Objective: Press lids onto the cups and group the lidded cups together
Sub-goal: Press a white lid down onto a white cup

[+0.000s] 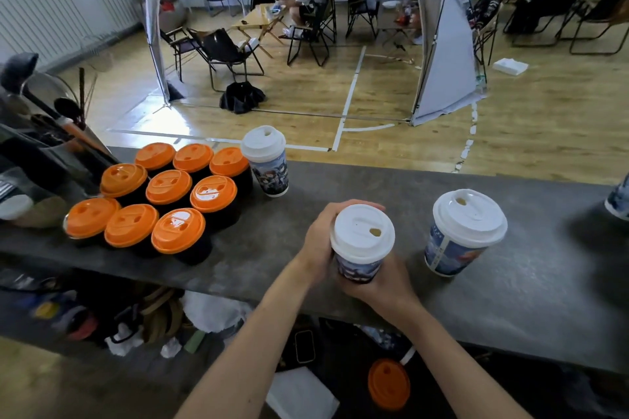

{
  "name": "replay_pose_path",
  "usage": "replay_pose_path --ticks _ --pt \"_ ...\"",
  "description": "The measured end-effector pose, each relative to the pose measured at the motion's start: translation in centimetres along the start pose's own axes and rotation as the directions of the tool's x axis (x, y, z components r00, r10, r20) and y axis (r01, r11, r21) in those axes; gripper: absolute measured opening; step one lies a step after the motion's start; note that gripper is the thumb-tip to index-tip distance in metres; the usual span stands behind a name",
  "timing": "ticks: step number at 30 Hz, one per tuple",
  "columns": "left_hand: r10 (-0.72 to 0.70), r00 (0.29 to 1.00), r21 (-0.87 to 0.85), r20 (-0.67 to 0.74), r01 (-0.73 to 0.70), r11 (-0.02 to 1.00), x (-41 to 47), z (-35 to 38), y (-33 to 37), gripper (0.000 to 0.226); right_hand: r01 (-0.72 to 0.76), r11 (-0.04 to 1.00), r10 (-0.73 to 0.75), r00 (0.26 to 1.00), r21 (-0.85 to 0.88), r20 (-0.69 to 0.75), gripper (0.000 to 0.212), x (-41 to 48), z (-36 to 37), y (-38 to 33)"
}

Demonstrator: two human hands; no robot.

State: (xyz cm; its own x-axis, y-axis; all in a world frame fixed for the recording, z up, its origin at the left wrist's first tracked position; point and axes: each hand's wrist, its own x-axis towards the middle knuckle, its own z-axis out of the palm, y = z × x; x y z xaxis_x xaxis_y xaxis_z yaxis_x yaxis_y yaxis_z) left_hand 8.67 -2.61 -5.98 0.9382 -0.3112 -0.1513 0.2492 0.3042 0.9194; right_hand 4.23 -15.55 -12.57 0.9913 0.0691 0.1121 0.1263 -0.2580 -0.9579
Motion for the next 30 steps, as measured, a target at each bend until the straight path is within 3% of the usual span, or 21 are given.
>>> replay_pose_path --ticks 4,8,11,15,18,20,23,25,28,30 --pt "0.183 0.975 -0.029 -0.129 -0.188 0.982 -0.3 0.9 -0.9 0.044 -0.003 0.999 0.005 0.999 0.042 -0.041 0.087 0.1 0.2 -0.3" --pt "0.335 0.909 0.124 -0.246 -0.313 0.941 -0.8 1.9 -1.9 0.042 0.000 0.997 0.005 0.997 0.071 -0.078 0.092 0.0 0.2 -0.5" --pt "0.279 0.929 0.135 -0.244 -0.252 0.958 -0.5 1.7 -1.0 0.035 -0.016 0.997 0.022 0.996 0.069 -0.082 0.095 0.0 0.0 -0.3" --pt "0.058 0.993 0.135 -0.105 -0.044 0.990 0.3 0.3 0.6 0.043 -0.045 0.998 0.046 0.998 0.036 -0.042 0.093 -0.1 -0.2 0.0" --pt "-0.078 0.975 -0.011 -0.208 0.077 0.997 0.1 0.8 -0.1 0.030 -0.050 0.998 0.051 0.998 0.033 -0.037 0.092 -0.3 -0.1 -0.2" --pt "-0.032 0.975 -0.052 -0.219 0.021 0.998 0.0 1.0 -0.4 0.036 -0.043 0.997 0.047 0.997 0.060 -0.060 0.091 -0.2 0.0 -0.3" --pt "0.208 0.952 0.092 -0.223 -0.192 0.977 -0.6 1.5 -0.5 0.042 -0.020 0.996 0.029 0.995 0.089 -0.099 0.099 -0.3 0.1 -0.3" --pt "0.283 0.927 0.164 -0.246 -0.248 0.955 -0.7 1.7 -1.3 0.040 -0.016 0.996 0.026 0.993 0.091 -0.114 0.101 -0.2 0.2 -0.1" --pt "0.238 0.950 0.157 -0.203 -0.208 0.965 -0.4 1.5 -0.7 0.033 -0.025 0.998 0.032 0.994 0.063 -0.103 0.096 0.0 0.0 0.0" --pt "0.148 0.984 0.188 -0.094 -0.129 0.974 -0.1 0.9 0.8 0.041 -0.021 0.999 0.024 0.997 0.036 -0.079 0.092 0.0 0.0 0.1"
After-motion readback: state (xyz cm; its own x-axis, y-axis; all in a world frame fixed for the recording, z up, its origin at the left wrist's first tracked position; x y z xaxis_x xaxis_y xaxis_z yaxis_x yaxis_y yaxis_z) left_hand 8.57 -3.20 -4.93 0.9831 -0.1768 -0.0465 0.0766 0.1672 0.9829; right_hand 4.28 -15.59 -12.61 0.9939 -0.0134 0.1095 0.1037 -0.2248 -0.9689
